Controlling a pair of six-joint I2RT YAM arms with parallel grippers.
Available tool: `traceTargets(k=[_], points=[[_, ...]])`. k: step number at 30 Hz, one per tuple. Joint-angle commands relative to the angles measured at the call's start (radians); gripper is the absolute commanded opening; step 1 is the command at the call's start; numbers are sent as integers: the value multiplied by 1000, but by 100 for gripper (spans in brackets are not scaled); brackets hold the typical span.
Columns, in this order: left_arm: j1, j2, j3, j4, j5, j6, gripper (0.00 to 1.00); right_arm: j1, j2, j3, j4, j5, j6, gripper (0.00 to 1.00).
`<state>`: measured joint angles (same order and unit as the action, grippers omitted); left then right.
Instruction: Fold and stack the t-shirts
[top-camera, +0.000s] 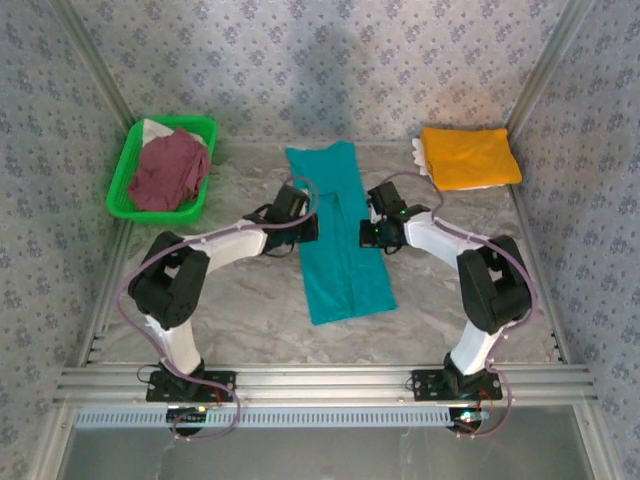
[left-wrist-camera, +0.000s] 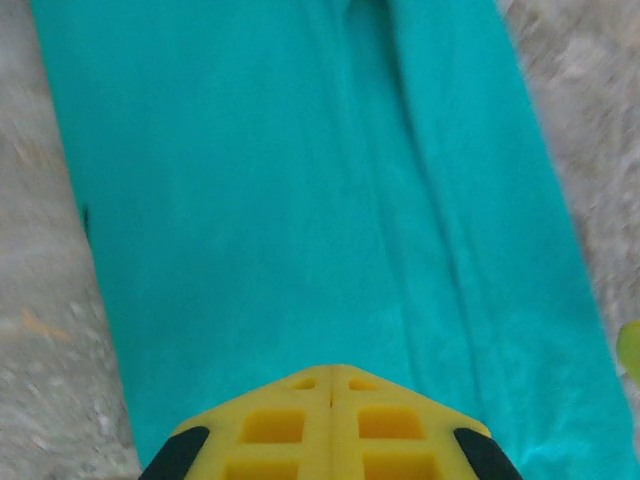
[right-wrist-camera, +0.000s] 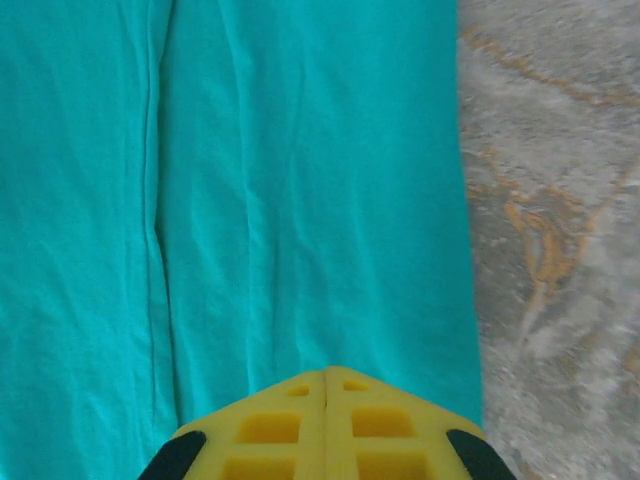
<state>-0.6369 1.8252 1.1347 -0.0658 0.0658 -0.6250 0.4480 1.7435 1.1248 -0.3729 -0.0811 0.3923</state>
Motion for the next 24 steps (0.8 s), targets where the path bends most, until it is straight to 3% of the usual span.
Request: traceTargets(k=[1,20,24], points=[[21,45,1,51,-21,-64,0,7,74,53,-16,13,-23,2],[164,274,225,-115,-80,72,0,32,373,256,-1,-64,144,4],[177,260,253,-142,-66,85,0,32,366,284,-23,-55,176,13]])
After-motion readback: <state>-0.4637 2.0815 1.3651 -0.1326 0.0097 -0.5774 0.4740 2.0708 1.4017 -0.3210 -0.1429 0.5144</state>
